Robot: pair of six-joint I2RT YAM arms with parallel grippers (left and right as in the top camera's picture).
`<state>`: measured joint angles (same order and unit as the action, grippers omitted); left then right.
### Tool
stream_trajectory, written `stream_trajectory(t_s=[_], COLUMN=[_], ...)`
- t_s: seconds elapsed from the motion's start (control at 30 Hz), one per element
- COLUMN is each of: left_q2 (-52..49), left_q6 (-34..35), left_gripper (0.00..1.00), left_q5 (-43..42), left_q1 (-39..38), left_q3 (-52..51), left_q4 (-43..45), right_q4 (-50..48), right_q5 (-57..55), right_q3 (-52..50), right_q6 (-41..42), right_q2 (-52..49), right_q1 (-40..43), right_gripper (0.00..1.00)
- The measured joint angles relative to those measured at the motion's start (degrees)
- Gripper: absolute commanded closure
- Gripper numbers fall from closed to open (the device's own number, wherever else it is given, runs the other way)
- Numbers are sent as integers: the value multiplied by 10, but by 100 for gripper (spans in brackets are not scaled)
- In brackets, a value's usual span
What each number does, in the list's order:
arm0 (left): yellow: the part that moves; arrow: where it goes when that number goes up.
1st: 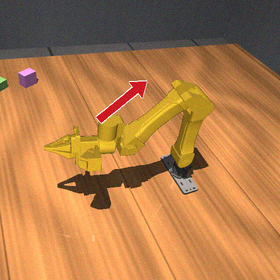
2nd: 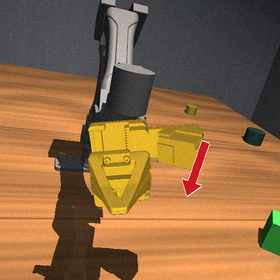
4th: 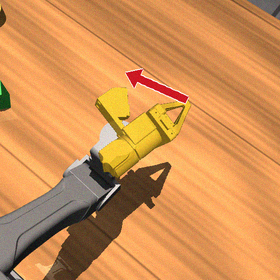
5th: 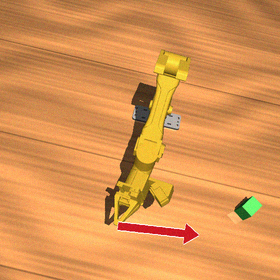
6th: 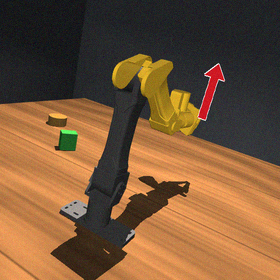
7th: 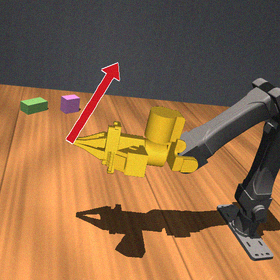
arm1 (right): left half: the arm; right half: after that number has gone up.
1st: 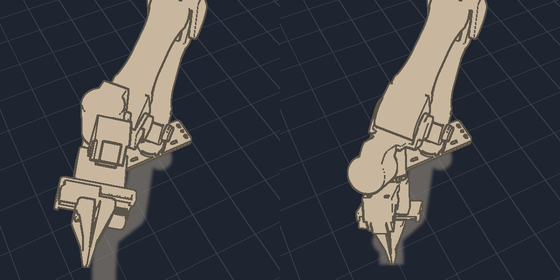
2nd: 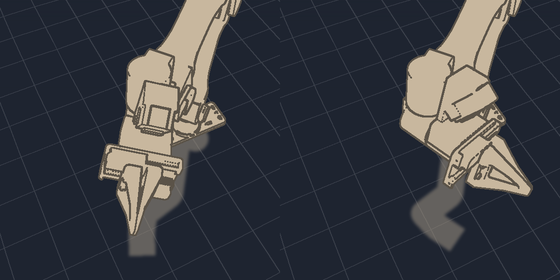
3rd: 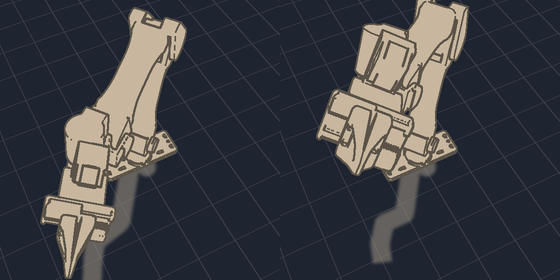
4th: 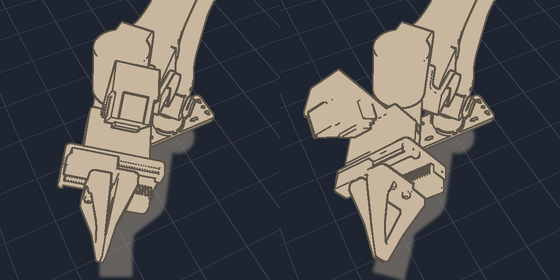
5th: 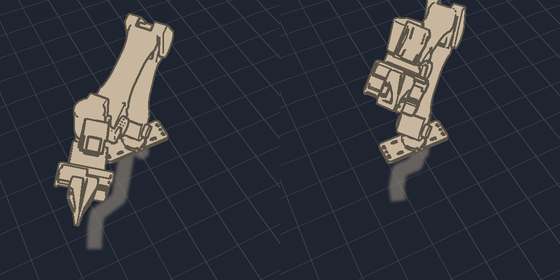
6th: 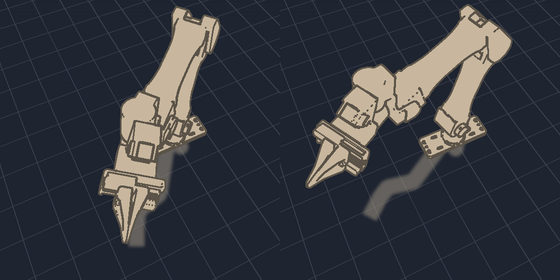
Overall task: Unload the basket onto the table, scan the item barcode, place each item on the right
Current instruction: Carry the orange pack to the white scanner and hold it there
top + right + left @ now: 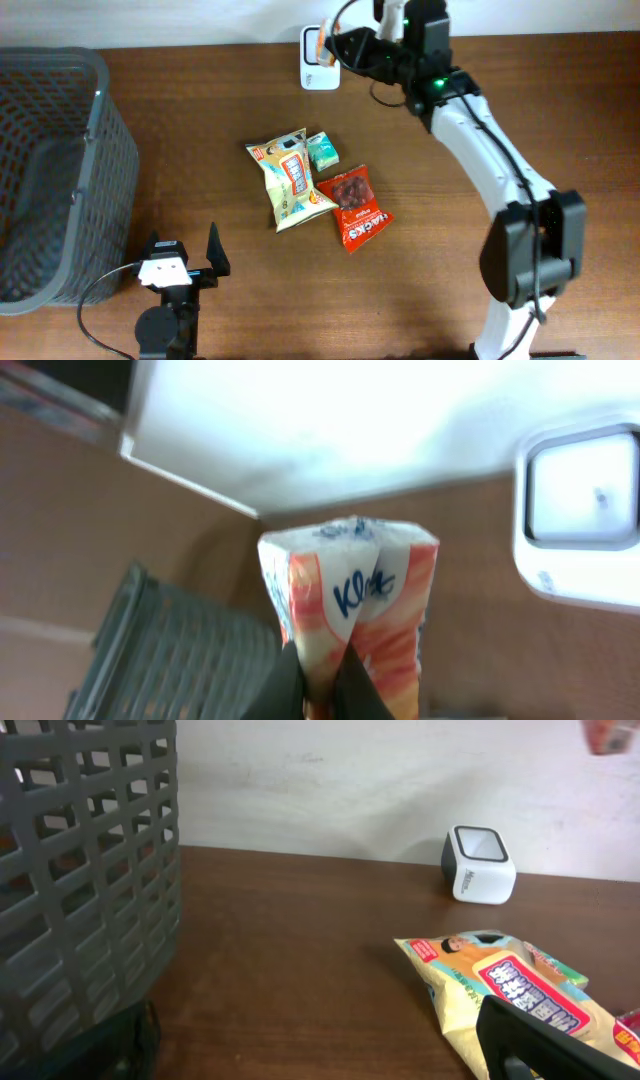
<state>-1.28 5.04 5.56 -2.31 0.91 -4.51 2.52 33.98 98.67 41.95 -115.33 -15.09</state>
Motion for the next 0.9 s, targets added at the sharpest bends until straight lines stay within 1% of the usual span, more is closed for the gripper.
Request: stream_trajectory(t_s=[0.07, 0.1, 0.27, 0.33, 0.53, 0.9], left_q2=[0, 0, 0, -1, 0, 0], left_q6=[0, 0, 0, 0, 0, 0], left_gripper=[1, 1, 1, 1, 1, 1], left_q5=[0, 0, 0, 0, 0, 0], left_q1=[0, 0, 0, 0, 0, 0], left_q3=[0, 0, 0, 0, 0, 0], left_q4=[0, 0, 0, 0, 0, 0], right_q4=[-53, -97, -238, -272, -316, -332], right_q5=[-10, -15, -18, -22, -51, -107], right_q3=[0, 2, 2, 1, 1, 2], right_q6=[13, 30, 90, 101, 117, 90], right_q2=[-27, -52, -141, -167, -208, -226], right_q1=[-5, -6, -4, -4, -4, -5], right_gripper=[96, 96, 96, 96, 96, 96])
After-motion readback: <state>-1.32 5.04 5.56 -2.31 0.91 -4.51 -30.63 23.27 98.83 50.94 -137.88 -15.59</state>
